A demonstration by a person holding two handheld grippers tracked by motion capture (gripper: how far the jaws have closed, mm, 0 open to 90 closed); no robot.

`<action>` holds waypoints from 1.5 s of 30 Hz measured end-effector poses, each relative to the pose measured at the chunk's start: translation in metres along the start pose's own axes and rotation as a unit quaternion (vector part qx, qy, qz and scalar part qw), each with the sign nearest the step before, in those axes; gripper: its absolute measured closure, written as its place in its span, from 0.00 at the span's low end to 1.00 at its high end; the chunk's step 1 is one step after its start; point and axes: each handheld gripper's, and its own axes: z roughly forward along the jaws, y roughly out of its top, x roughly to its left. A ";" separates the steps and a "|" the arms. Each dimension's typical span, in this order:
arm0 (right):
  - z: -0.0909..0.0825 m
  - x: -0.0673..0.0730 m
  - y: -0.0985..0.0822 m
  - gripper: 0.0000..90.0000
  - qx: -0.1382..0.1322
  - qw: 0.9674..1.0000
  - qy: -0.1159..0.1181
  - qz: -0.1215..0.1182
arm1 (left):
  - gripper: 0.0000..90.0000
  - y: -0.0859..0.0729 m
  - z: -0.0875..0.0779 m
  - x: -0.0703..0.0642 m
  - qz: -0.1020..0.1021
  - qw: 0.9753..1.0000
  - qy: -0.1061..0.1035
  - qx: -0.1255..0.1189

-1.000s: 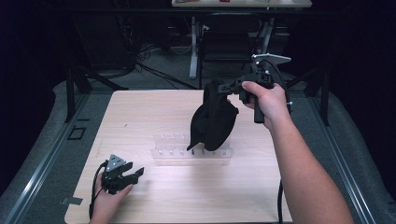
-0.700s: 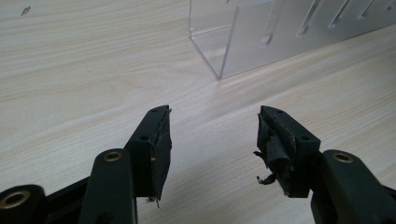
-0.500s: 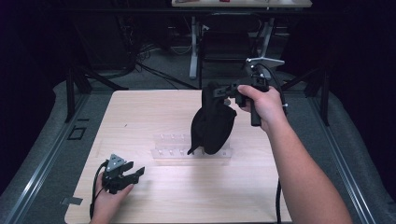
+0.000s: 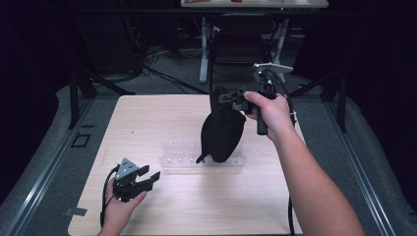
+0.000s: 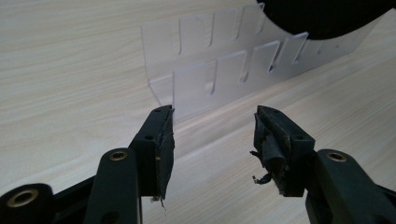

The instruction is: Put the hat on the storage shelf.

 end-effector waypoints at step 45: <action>0.029 0.013 -0.002 0.96 0.015 1.000 0.022 -0.008 | 0.71 0.073 0.021 -0.081 0.105 0.990 -0.088 -0.022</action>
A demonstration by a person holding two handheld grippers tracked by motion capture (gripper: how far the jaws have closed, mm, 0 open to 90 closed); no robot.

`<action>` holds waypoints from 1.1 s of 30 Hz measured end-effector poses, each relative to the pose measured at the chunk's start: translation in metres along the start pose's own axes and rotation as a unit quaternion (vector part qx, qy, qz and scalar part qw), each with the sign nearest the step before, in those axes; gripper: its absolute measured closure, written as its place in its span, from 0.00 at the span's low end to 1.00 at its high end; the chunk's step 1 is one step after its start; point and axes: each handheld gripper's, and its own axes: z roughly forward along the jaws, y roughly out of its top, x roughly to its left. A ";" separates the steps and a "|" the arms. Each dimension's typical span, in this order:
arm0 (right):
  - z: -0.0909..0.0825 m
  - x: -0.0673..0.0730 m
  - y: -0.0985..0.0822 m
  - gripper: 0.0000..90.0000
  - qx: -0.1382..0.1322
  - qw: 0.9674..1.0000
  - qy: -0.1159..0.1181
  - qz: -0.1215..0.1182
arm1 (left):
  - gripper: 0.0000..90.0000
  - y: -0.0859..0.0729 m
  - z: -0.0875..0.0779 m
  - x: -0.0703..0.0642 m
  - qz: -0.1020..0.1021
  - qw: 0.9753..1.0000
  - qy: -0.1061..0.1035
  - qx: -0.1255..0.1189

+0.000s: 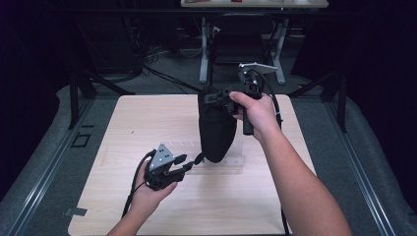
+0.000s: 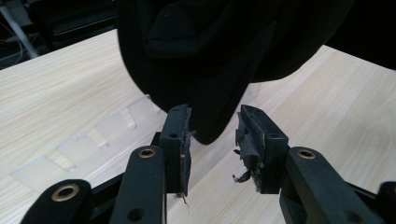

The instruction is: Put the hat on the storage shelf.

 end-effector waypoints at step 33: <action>-0.020 0.008 -0.005 0.87 -0.019 1.000 0.000 -0.022 | 0.94 -0.004 0.015 -0.007 0.020 1.000 0.008 0.013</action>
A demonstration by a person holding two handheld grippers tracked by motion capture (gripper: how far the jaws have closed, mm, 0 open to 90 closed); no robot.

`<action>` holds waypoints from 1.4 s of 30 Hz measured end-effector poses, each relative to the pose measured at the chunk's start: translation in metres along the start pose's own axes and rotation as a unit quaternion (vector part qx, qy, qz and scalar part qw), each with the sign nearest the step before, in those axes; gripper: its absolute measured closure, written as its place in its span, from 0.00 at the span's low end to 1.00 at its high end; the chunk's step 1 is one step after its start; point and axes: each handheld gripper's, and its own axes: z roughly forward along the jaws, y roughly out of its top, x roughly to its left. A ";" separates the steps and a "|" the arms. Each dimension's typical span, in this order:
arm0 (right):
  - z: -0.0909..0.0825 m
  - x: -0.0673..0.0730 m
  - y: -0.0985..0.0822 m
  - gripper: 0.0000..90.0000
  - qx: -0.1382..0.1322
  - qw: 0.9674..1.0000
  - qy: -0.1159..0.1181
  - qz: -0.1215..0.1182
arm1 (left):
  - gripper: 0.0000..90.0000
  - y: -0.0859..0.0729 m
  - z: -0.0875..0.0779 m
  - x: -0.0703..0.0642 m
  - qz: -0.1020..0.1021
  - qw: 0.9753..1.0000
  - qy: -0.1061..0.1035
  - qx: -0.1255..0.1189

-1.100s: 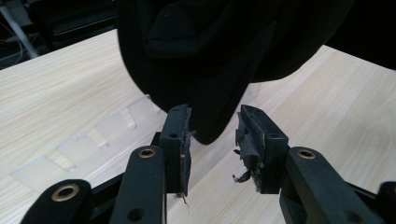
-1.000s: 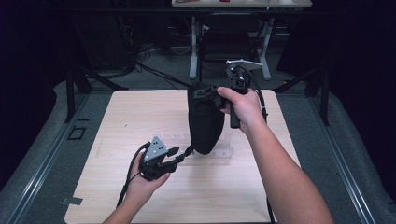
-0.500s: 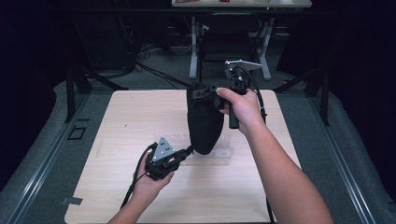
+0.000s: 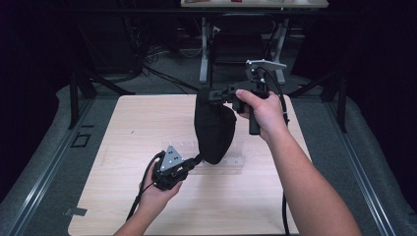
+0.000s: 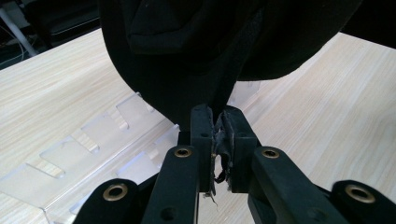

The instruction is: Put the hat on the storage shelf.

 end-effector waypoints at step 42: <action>-0.049 -0.014 -0.024 0.80 -0.028 0.994 -0.093 -0.042 | 0.74 -0.040 -0.009 0.024 -0.037 0.998 0.044 0.022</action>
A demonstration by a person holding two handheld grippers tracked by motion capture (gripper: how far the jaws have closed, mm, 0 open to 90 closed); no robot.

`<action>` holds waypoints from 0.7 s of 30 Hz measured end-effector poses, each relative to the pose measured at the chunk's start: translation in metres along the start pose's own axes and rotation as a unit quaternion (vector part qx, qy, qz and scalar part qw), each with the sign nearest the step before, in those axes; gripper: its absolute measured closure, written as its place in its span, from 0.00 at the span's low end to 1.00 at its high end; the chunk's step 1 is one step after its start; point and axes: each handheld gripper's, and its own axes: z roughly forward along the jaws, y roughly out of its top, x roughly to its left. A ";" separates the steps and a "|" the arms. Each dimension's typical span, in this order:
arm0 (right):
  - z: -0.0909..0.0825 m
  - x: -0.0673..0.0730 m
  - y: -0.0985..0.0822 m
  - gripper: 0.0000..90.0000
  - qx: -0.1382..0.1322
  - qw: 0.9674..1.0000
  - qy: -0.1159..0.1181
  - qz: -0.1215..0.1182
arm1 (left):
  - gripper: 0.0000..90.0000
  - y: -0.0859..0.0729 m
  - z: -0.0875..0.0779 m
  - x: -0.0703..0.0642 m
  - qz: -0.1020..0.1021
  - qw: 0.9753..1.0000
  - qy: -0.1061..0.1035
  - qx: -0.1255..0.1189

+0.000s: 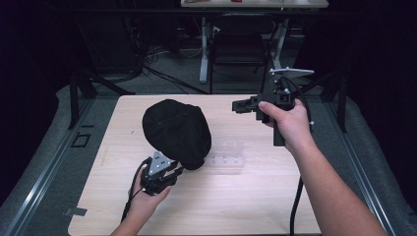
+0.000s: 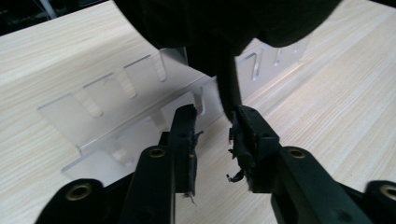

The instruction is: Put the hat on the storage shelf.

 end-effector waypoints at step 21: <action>-0.032 -0.024 -0.047 0.76 -0.014 0.995 -0.096 -0.039 | 0.52 -0.036 -0.038 0.045 -0.076 0.997 0.020 -0.009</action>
